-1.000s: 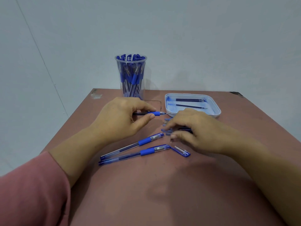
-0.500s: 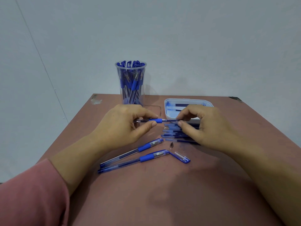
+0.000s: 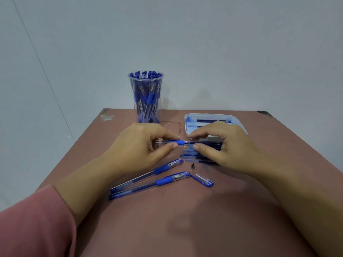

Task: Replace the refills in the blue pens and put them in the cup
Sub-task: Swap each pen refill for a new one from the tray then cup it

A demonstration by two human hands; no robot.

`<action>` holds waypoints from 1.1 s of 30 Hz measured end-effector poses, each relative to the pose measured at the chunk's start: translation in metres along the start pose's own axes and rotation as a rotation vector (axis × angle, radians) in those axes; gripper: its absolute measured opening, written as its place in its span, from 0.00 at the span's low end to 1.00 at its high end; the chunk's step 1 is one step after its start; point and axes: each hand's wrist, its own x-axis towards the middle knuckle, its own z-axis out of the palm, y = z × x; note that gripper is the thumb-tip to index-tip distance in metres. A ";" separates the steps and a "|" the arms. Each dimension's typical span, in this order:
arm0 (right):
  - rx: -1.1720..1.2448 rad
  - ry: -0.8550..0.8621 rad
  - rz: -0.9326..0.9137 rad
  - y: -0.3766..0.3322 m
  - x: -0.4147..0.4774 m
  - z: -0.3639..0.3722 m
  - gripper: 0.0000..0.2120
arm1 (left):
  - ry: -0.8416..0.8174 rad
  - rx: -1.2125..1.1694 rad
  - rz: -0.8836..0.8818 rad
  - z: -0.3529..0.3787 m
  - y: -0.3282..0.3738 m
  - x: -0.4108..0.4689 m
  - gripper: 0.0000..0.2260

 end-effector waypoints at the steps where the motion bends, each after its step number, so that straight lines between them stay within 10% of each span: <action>1: 0.003 -0.010 -0.013 0.000 0.001 0.002 0.09 | -0.003 0.001 0.002 0.000 0.000 0.000 0.10; 33: -0.257 -0.061 0.048 0.054 0.020 -0.020 0.08 | 0.040 -0.018 -0.027 -0.001 -0.013 0.001 0.12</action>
